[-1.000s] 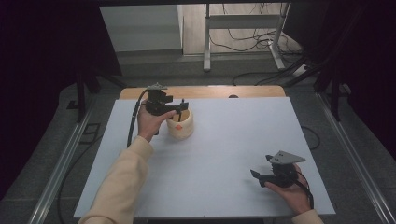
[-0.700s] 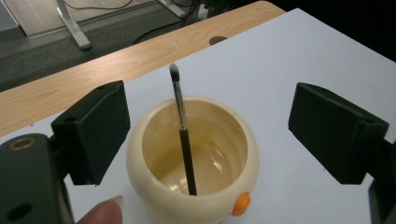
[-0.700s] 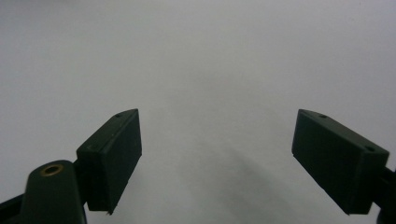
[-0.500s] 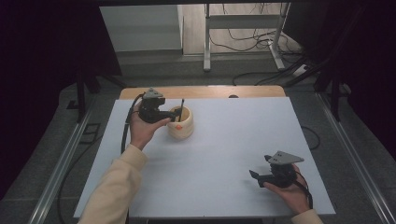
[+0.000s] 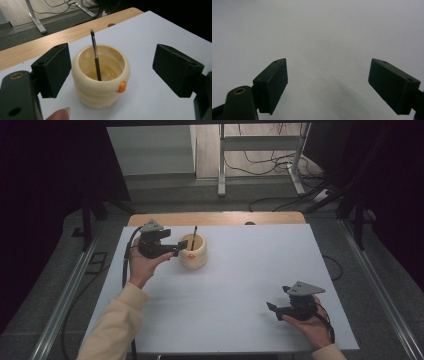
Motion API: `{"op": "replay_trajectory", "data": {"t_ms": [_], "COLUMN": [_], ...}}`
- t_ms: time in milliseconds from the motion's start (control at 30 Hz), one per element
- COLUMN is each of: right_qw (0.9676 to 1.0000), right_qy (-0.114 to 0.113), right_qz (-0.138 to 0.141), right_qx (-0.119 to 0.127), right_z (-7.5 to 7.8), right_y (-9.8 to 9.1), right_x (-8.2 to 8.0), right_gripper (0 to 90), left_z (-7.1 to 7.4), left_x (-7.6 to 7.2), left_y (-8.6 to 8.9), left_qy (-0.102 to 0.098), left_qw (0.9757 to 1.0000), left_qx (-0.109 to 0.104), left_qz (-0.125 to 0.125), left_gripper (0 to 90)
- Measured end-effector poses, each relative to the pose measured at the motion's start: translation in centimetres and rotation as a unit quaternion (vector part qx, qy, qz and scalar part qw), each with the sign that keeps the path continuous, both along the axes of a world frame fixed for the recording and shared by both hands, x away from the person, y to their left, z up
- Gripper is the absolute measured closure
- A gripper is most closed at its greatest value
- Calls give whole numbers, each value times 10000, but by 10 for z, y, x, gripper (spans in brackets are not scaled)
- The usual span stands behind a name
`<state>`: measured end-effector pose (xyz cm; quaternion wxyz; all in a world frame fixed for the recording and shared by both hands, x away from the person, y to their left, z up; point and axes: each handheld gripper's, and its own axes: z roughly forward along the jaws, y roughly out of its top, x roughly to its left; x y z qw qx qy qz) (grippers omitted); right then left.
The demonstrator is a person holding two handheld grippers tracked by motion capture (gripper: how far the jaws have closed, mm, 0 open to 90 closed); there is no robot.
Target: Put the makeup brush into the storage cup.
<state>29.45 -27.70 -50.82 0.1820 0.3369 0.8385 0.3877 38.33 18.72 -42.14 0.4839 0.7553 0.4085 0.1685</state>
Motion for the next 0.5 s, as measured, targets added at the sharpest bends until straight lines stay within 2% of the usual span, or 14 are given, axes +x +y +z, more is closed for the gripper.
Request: {"op": "replay_trajectory", "data": {"t_ms": [67, 133, 300, 500], "right_qw": [10000, 10000, 10000, 9999], "right_qy": [-7, -22, 1, 31], "right_qz": [21, 29, 37, -49], "right_qx": [1, 54, 31, 117], "right_z": [1, 1, 0, 2], "right_y": [-1, -1, -2, -5], "right_x": [-1, -1, 0, 0], "right_gripper": [161, 162, 160, 160], "left_z": [-1, -3, -8, -18], "left_x": [-2, -6, -15, -31], "left_y": [1, 2, 4, 8], "left_qy": [15, -16, 8, -33], "left_qw": [10000, 9999, 9999, 9997], "left_qx": [-13, -155, 81, 232], "left_qz": [-59, -59, -118, -63], "left_gripper": [153, 156, 158, 164]}}
